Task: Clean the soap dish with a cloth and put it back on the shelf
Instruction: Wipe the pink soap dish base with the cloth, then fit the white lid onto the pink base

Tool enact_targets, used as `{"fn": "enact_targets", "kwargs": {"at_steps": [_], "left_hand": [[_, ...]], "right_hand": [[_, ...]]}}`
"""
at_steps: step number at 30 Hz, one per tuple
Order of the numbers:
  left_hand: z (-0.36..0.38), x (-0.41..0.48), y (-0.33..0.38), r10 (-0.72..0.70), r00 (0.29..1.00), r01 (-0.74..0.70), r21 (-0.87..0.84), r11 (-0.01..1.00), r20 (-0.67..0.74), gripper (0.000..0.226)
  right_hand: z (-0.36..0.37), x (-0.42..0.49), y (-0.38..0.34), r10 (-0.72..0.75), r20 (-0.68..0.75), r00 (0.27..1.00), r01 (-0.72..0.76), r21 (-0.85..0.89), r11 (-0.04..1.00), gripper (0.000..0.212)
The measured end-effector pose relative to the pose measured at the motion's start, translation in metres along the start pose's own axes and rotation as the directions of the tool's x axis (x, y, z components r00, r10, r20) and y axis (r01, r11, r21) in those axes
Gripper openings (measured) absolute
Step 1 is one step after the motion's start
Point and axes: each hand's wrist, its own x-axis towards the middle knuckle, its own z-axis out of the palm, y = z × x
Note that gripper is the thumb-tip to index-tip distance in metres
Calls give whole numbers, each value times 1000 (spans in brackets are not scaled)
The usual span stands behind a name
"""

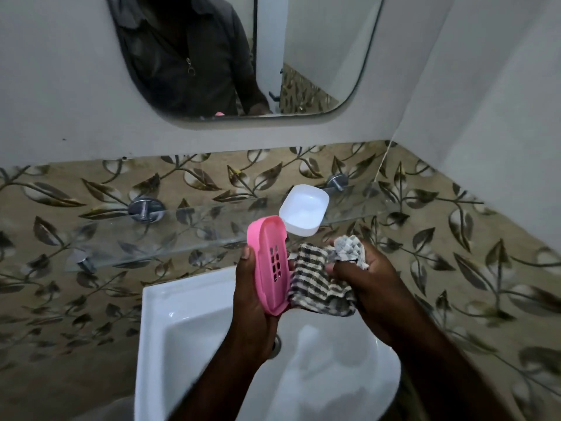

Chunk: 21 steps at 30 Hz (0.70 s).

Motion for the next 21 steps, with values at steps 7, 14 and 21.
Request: {"fn": "enact_targets", "kwargs": {"at_steps": [7, 14, 21], "left_hand": [[11, 19, -5, 77, 997, -76, 187, 979, 4, 70], [24, 38, 4, 152, 988, -146, 205, 968, -13, 78], [32, 56, 19, 187, 981, -178, 161, 971, -47, 74]], "right_hand": [[-36, 33, -10, 3, -203, 979, 13, 78, 997, 23], [-69, 93, -64, -155, -285, 946, 204, 152, 967, 13], [-65, 158, -51, -308, -368, 877, 79, -522, 849, 55]]}}
